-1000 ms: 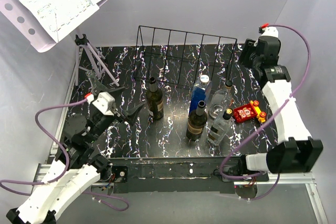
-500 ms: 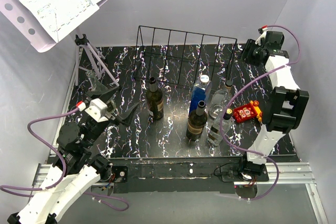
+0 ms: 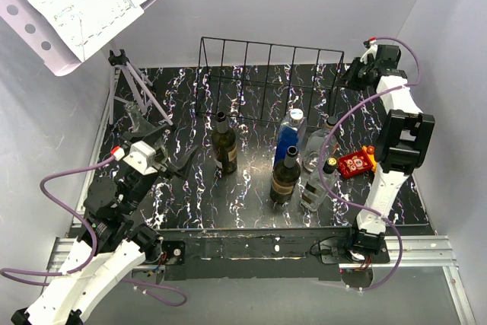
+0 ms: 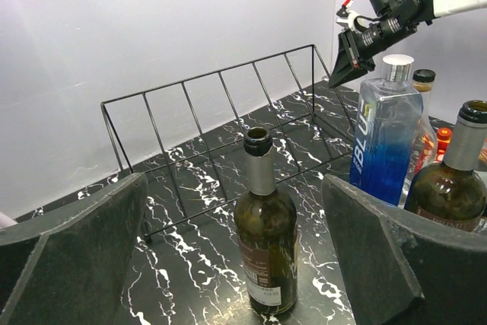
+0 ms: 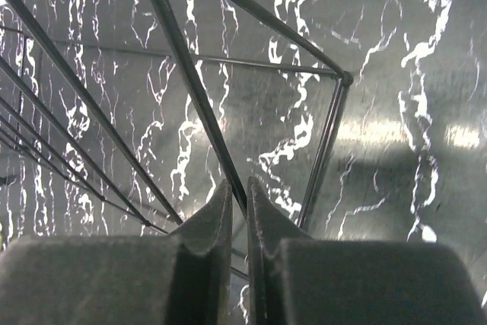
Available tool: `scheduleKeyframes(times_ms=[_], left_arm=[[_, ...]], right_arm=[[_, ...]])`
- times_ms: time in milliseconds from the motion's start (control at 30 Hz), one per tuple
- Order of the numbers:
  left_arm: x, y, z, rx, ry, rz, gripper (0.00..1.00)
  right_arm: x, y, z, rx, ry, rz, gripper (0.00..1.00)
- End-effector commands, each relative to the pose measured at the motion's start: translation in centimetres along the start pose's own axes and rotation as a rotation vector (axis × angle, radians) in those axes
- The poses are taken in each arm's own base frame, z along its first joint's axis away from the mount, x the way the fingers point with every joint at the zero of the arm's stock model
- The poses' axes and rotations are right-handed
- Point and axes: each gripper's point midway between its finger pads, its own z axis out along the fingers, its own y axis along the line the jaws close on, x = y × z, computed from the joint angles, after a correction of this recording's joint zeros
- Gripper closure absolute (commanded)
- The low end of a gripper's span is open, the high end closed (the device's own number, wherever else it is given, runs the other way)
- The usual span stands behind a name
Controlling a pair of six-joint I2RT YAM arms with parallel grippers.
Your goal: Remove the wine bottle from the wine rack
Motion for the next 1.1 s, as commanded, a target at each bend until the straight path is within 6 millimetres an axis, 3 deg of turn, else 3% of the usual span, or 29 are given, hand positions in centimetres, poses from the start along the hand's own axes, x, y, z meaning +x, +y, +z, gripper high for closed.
scheduleKeyframes(times_ms=[0,433,500,600,733,967,1067], left_arm=[[0.4,0.8,0.1,-0.043,0.014,0.014,0.02],[1.2,1.3,0.8,-0.071,0.047,0.035,0.02],[1.4,1.4,0.8,-0.072,0.052,0.036,0.02],[1.4,1.3,0.7,-0.070,0.054,0.035,0.02],[1.4,1.2,0.8,-0.063,0.049,0.025,0.02],[1.4,0.8,1.3,-0.043,0.055,0.016,0.02],[1.0,0.7,1.2,-0.041,0.049,0.005,0.02]], right_arm=[[-5.3,0.4,1.1,-0.031,-0.162,-0.001,0.96],[-11.8,0.0,5.0,-0.043,-0.338,0.019,0.99],[-12.6,-0.6,5.2,-0.032,-0.341,0.003,0.90],[-13.5,-2.0,5.1,0.020,-0.367,-0.015,0.67],[-14.7,-3.8,4.1,0.111,-0.412,-0.016,0.62],[-16.2,-2.3,3.2,0.066,-0.445,-0.074,0.48],[-17.1,-0.7,1.7,0.043,-0.446,-0.106,0.41]])
